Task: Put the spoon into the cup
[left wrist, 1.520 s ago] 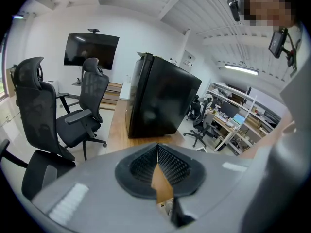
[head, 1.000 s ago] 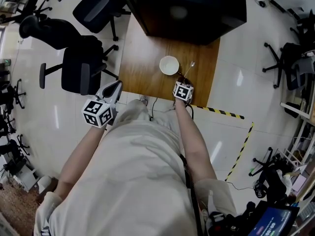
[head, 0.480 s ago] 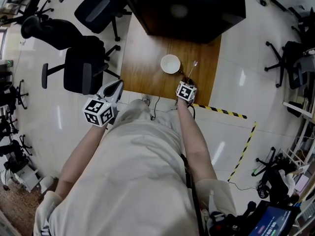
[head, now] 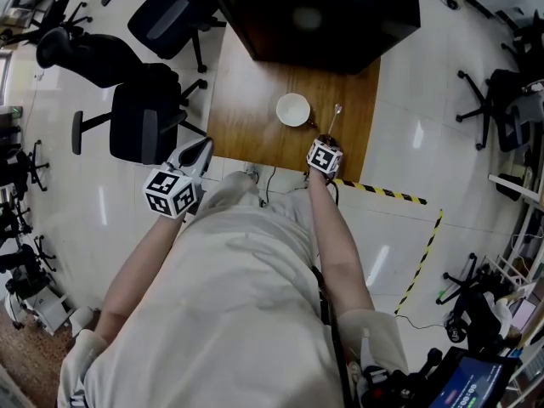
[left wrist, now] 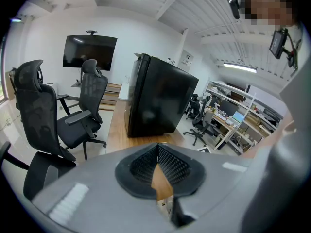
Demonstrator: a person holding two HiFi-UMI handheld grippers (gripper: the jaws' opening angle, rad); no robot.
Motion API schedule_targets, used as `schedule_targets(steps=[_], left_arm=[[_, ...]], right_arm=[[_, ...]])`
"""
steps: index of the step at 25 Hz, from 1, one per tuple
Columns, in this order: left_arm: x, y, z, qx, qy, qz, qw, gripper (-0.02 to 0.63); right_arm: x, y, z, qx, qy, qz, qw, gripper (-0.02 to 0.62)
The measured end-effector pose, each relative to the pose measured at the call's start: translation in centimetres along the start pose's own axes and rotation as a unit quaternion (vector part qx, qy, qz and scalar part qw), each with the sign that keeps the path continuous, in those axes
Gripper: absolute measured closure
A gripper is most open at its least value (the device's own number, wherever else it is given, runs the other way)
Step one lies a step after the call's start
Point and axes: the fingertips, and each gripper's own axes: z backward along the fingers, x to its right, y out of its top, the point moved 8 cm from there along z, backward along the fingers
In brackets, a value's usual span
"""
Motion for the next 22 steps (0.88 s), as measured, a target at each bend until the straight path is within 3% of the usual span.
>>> schedule_targets(steps=[9, 22], left_arm=[[-0.3, 0.2, -0.2, 0.005, -0.006, 0.004, 1.0000, 0.606], [0.6, 0.6, -2.0, 0.032, -0.025, 0.022, 0.9989, 0.606]], right_arm=[[1.5, 0.1, 1.2, 0.023, 0.036, -0.017, 0.999, 0.471], [3.8, 3.3, 8.2, 0.088, 0.092, 0.036, 0.991, 0.472]])
